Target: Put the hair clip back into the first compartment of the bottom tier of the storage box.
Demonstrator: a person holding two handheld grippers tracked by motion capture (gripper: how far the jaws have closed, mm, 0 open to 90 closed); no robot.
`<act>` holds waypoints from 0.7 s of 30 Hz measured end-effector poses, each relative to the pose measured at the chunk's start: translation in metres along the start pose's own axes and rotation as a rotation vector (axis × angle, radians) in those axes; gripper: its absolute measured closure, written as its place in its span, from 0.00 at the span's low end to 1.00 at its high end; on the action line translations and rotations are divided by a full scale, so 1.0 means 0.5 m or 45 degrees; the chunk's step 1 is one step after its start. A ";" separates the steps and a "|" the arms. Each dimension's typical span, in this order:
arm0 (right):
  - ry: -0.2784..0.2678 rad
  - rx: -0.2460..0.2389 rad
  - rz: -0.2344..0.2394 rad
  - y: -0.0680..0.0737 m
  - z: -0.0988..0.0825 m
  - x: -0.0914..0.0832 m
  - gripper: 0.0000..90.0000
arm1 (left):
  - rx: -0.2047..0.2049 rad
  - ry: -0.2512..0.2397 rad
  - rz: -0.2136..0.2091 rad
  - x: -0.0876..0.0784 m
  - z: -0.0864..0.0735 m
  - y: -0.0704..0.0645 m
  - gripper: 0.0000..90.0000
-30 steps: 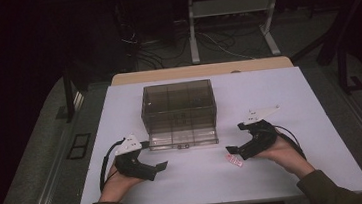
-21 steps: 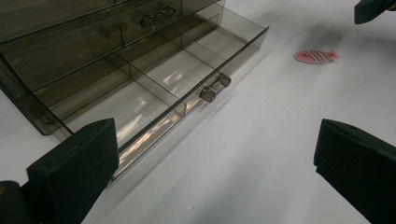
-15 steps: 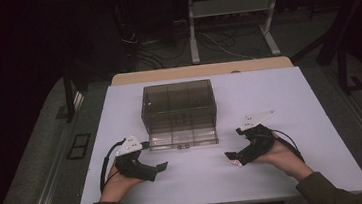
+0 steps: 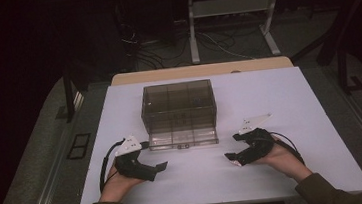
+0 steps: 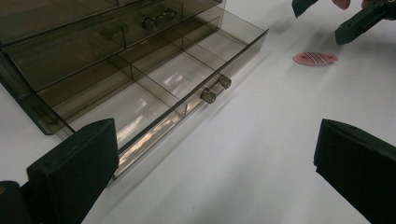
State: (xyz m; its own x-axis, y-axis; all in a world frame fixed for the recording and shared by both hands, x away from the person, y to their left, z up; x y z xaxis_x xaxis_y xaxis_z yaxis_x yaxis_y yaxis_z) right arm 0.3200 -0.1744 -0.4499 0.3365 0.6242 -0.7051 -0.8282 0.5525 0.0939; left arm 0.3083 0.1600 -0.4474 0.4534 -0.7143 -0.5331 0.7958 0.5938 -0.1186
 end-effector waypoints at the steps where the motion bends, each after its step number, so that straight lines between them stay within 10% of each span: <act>1: 0.002 0.004 0.001 0.001 -0.001 0.001 0.28 | 0.002 0.001 -0.001 0.000 0.000 0.000 0.00; 21: 0.088 -0.013 0.019 0.019 -0.023 0.015 0.55 | 0.004 -0.008 0.001 -0.006 0.000 0.001 0.00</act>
State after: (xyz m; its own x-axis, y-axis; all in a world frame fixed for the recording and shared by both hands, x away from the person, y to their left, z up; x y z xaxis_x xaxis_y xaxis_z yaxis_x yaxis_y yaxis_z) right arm 0.3095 -0.1708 -0.4622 0.2927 0.5921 -0.7508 -0.8374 0.5377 0.0976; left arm 0.3074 0.1622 -0.4458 0.4569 -0.7159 -0.5280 0.7964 0.5936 -0.1157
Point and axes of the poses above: each handheld gripper's, and its own axes: x roughly forward along the jaws, z roughly out of its top, y roughly to its left, the point moved 4 cm from there along x, roughly forward along the jaws
